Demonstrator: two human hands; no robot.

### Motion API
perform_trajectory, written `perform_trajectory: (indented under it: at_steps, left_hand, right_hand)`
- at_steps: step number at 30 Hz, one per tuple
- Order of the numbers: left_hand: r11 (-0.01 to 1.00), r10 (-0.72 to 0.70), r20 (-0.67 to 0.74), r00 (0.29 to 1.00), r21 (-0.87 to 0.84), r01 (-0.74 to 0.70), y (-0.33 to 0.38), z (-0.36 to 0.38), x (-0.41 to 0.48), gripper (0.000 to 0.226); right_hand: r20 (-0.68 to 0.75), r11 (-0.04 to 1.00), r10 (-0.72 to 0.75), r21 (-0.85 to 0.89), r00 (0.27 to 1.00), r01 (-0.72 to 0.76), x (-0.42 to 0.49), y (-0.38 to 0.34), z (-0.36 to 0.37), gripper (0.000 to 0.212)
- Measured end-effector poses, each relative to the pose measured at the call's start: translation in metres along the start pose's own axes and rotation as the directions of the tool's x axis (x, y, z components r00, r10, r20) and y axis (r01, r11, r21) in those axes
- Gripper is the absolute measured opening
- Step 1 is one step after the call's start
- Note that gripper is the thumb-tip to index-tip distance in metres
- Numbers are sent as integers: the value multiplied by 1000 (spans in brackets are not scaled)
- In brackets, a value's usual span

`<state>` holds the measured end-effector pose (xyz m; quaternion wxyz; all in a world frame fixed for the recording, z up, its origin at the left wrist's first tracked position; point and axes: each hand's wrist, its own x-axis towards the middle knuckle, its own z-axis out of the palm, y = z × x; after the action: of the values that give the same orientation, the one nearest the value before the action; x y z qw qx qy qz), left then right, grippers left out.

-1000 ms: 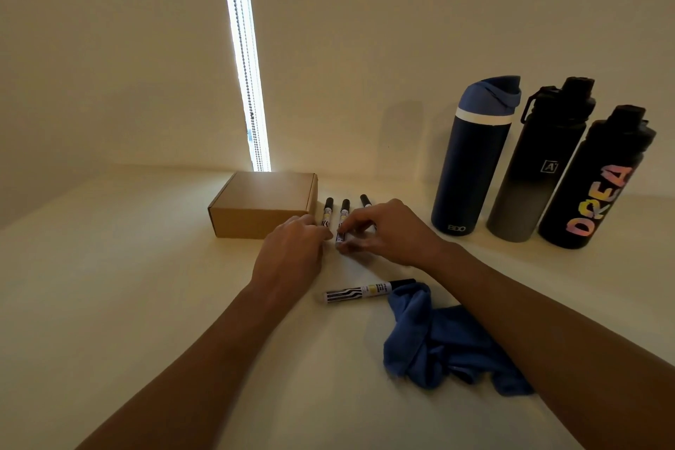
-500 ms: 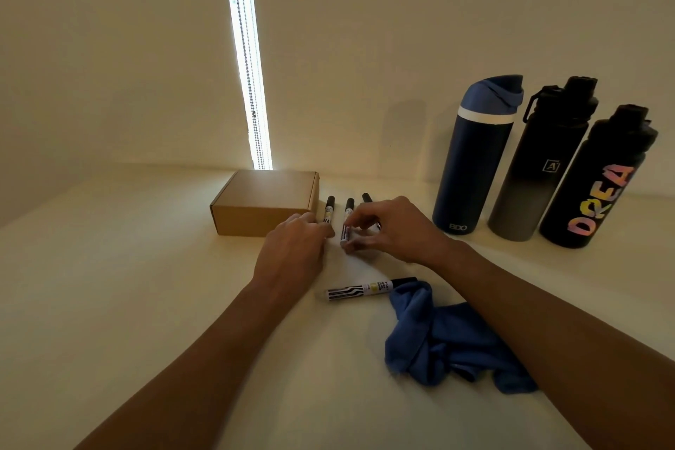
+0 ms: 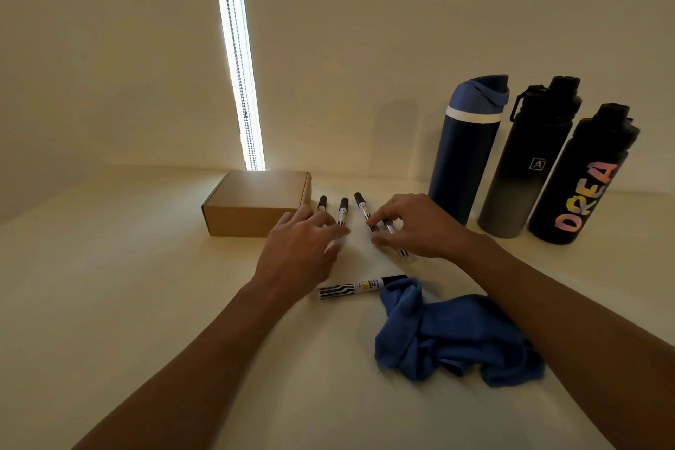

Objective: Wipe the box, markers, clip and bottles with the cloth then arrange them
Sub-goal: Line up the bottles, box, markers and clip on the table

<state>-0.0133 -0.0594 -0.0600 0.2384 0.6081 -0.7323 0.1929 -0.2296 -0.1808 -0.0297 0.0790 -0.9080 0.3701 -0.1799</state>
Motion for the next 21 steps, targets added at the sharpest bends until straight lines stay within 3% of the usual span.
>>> perform_trajectory:
  at_steps: [5, 21]
  left_hand:
    - [998, 39, 21, 999, 45, -39, -2, 3, 2, 26]
    - [997, -79, 8, 997, 26, 78, -4, 5, 2, 22]
  right_hand:
    - [-3, 998, -10, -58, 1000, 10, -1, 0, 6, 33]
    - [-37, 999, -40, -7, 999, 40, 7, -20, 19, 27]
